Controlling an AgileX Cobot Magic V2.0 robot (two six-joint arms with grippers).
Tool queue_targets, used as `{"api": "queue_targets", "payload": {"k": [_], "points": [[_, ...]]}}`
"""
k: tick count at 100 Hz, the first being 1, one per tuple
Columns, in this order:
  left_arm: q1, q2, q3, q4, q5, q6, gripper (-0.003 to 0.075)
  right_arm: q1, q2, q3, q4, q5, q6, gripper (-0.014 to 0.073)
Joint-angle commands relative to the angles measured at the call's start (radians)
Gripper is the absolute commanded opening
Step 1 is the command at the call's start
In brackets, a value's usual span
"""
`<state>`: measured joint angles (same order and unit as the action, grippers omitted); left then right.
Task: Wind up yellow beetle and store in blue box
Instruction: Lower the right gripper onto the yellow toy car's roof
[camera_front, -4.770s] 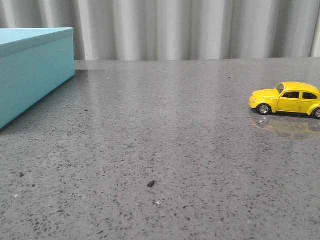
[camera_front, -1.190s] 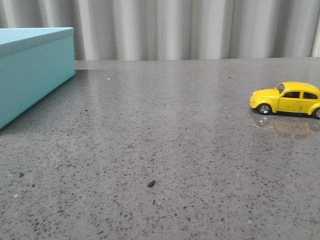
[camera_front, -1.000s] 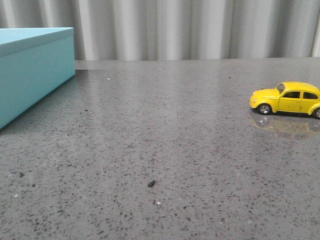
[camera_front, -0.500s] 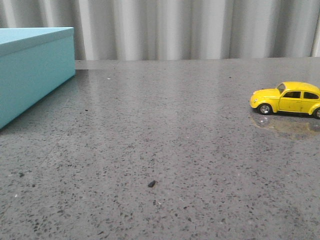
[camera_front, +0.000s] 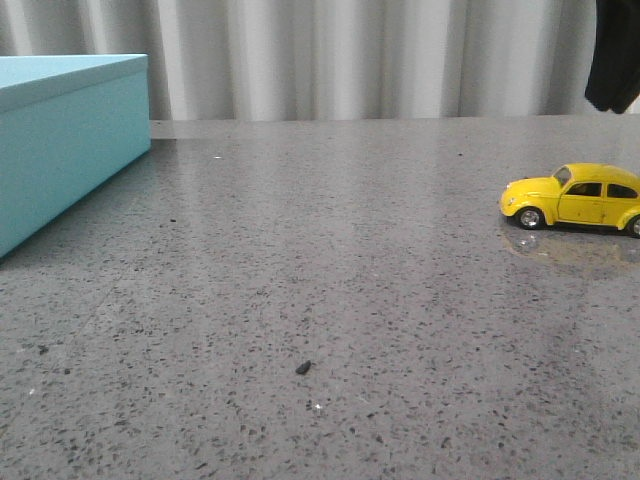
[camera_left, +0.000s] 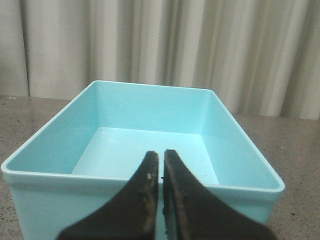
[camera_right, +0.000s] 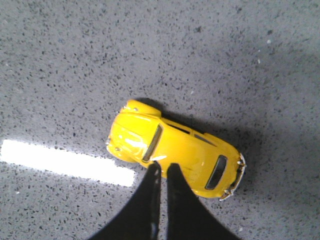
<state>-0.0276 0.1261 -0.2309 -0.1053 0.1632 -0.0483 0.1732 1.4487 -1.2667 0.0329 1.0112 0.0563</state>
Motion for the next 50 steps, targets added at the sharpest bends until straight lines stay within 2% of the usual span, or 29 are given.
{"api": "queue_targets", "payload": {"k": [1,50], "points": [[0.003,0.021,-0.035,-0.010,-0.087,-0.009,-0.0021,0.002,-0.015,-0.036,-0.003,-0.015,0.006,-0.0061],[0.003,0.021,-0.035,-0.010,-0.087,-0.009,-0.0021,-0.004,0.026,-0.037,-0.012,-0.003,0.030,-0.0061]]}}
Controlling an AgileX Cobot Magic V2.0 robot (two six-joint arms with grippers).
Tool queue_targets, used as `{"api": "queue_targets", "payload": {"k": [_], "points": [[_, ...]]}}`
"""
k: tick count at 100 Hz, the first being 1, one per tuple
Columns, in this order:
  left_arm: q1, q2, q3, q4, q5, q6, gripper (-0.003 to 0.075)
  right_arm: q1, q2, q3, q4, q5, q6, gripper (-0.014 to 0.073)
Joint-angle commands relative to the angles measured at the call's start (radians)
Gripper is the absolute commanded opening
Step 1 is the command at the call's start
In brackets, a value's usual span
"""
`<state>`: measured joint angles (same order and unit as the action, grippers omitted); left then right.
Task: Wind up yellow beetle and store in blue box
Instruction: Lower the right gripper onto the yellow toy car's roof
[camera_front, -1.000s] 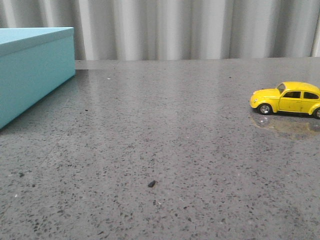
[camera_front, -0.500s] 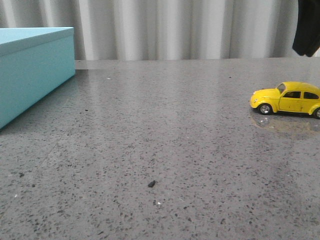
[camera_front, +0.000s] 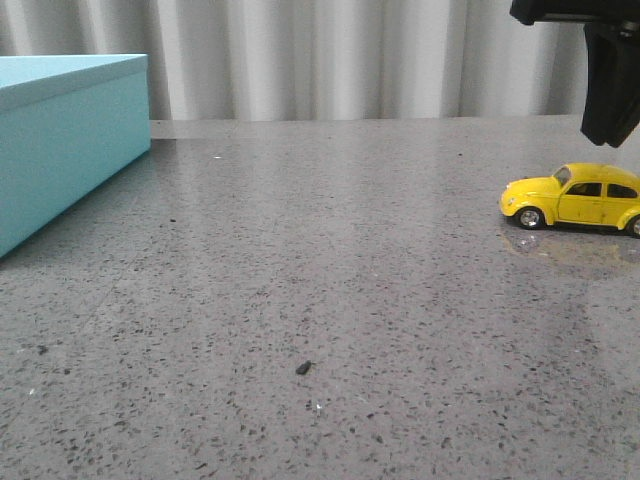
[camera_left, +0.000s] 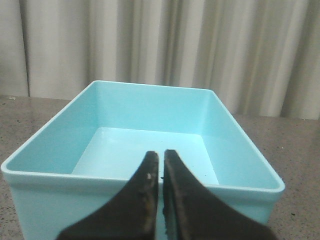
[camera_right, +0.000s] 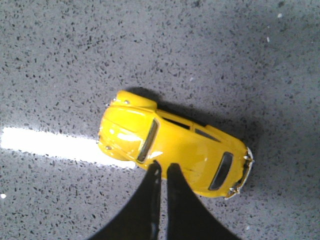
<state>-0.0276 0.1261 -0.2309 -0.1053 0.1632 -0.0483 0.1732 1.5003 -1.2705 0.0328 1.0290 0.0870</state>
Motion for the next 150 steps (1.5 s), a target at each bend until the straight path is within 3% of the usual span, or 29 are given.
{"api": "queue_targets", "payload": {"k": [1,150], "points": [[0.003,0.021,-0.035,-0.010,-0.087,-0.009,-0.0021,-0.004,-0.026,-0.034,-0.012,-0.022,-0.001,-0.0061],[0.003,0.021,-0.035,-0.010,-0.079,-0.009,-0.0021,-0.028,0.073,-0.111,-0.014,0.042,0.000,-0.0061]]}}
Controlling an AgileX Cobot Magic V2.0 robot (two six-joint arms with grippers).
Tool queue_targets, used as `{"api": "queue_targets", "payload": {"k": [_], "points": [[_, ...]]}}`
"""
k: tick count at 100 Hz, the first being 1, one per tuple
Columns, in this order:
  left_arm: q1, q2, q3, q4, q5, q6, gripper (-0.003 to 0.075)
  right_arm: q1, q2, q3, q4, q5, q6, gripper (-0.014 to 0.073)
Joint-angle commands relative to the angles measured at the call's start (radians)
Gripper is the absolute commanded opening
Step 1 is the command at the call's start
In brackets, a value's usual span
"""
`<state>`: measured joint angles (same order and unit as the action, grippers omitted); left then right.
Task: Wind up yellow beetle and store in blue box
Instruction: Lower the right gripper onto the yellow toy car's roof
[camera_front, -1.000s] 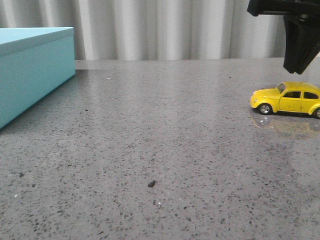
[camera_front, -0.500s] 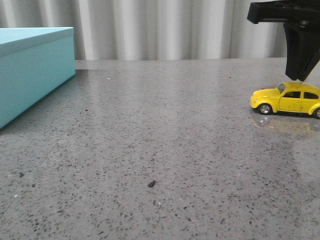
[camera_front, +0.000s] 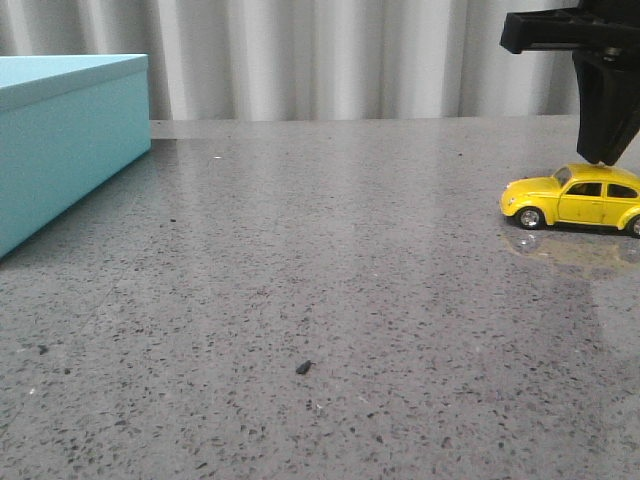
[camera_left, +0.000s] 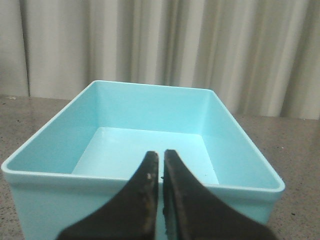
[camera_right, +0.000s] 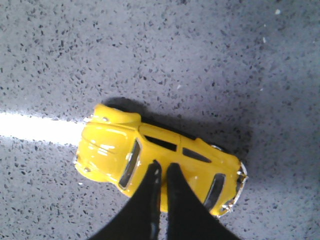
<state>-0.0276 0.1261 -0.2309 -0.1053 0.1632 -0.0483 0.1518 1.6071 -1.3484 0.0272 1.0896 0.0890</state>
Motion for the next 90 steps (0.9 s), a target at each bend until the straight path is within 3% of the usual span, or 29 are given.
{"api": "queue_targets", "payload": {"k": [1,90], "points": [[0.003,0.021,-0.035,-0.010,-0.079,-0.009,-0.0021,-0.006,-0.034,-0.033,-0.008,-0.018,-0.002,-0.0061],[0.003,0.021,-0.035,-0.010,-0.079,-0.009,-0.0021,-0.006,-0.007,-0.033,-0.007,0.000,-0.002,-0.0061]]}}
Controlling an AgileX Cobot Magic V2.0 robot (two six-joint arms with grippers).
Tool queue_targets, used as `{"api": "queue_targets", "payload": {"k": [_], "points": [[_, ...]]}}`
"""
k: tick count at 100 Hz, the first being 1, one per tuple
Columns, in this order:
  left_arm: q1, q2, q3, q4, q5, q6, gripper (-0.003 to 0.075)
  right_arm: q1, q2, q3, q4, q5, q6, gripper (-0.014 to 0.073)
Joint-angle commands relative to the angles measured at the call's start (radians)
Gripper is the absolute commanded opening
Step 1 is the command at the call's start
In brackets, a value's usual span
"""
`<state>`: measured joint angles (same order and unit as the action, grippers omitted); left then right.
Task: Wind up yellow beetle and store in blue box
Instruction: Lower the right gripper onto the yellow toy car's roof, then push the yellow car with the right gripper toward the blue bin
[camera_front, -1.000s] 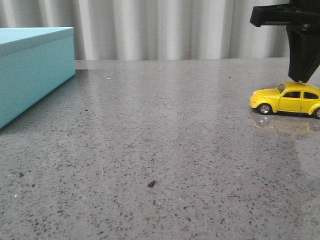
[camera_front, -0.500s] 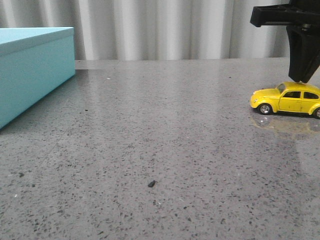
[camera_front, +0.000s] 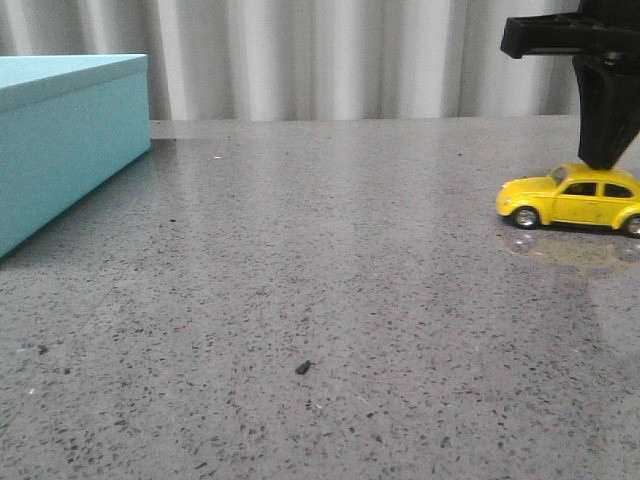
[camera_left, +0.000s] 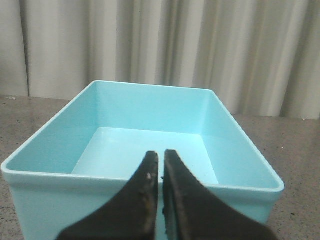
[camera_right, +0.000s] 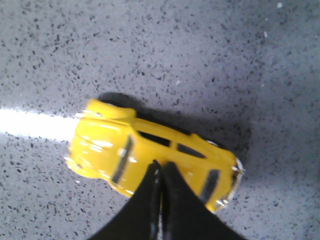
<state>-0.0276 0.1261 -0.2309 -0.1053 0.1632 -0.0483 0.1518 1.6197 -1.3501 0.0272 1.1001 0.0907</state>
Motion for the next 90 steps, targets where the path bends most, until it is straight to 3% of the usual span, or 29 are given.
{"api": "queue_targets", "payload": {"k": [1,72,90], "points": [[0.003,0.021,-0.035,-0.010,-0.079,-0.009,-0.0021,-0.006,-0.018,-0.031,-0.007,-0.008,-0.004,-0.0061],[0.003,0.021,-0.035,-0.010,-0.079,-0.009,-0.0021,-0.006,0.015,0.025,-0.027,0.007,0.003,-0.0061],[0.003,0.021,-0.035,-0.010,-0.079,-0.009,-0.0021,-0.008,0.015,0.032,-0.094,0.017,0.039,-0.0061]]}}
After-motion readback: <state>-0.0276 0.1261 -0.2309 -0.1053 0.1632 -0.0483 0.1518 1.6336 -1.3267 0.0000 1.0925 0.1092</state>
